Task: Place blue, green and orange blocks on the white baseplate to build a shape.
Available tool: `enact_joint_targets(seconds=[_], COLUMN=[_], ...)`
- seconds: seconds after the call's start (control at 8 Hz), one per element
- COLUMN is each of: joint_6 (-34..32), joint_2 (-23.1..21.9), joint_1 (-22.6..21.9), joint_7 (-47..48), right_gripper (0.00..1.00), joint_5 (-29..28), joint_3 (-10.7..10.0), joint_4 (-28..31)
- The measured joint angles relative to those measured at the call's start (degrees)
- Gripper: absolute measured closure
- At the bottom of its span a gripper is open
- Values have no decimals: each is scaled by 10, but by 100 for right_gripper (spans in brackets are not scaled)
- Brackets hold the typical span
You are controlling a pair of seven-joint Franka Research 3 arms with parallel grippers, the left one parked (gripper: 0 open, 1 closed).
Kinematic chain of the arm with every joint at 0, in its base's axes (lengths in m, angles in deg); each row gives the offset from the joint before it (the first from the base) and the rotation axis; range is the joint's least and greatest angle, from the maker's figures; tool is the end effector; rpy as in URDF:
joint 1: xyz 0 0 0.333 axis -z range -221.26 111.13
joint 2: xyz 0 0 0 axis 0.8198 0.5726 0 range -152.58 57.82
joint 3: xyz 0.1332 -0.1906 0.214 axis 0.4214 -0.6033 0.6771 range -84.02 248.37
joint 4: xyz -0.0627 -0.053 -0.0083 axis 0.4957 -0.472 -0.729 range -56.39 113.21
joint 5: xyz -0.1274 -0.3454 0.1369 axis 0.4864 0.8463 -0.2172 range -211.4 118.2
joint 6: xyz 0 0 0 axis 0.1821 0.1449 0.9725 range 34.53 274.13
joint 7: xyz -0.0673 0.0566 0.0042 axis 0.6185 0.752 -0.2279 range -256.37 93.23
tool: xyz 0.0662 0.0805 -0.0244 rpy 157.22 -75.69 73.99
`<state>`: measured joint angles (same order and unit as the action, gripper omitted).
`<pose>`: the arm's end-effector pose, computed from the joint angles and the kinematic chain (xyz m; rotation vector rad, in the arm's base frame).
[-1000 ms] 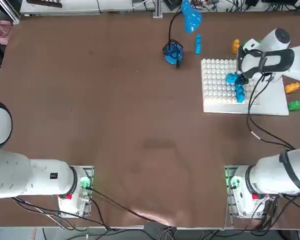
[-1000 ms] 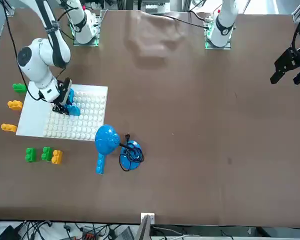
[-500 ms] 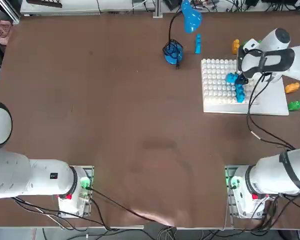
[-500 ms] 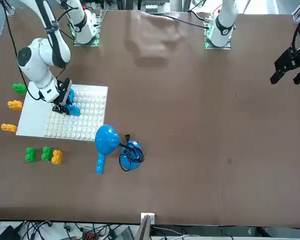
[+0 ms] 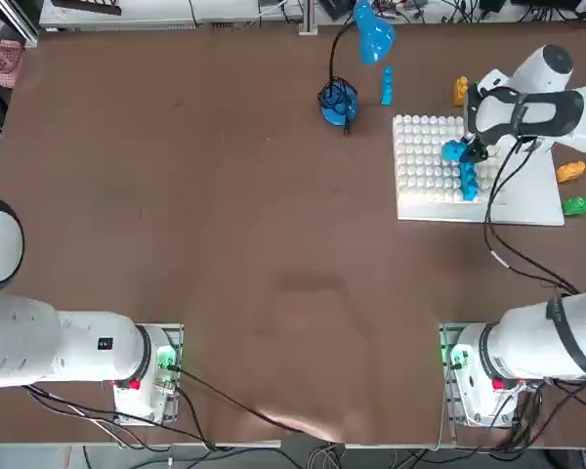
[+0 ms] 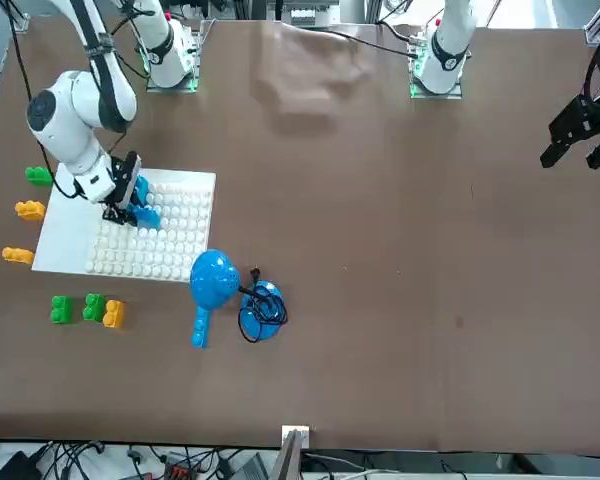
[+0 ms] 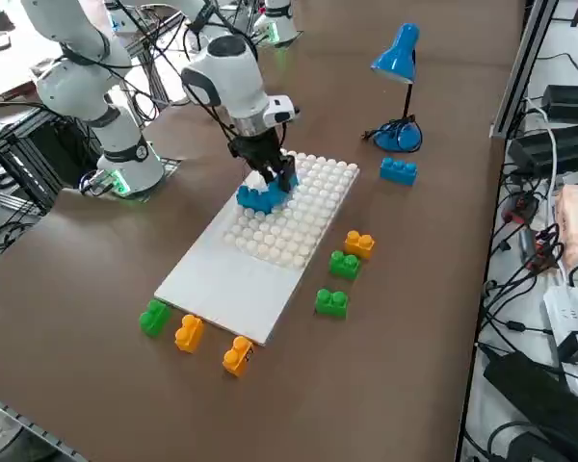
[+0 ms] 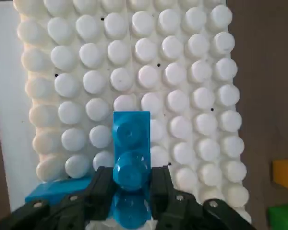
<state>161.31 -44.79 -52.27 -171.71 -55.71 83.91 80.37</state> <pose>0.4778 -0.0130 0.2749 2.3677 2.0308 0.2058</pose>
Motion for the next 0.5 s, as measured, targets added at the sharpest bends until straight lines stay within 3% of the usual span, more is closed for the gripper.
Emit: enact_joint_targets(seconds=[0.5], joint_6=[-1], joint_2=[2], joint_1=[2], joint_7=[0], right_gripper=[62], joint_5=[0], joint_3=[-1], joint_4=[0])
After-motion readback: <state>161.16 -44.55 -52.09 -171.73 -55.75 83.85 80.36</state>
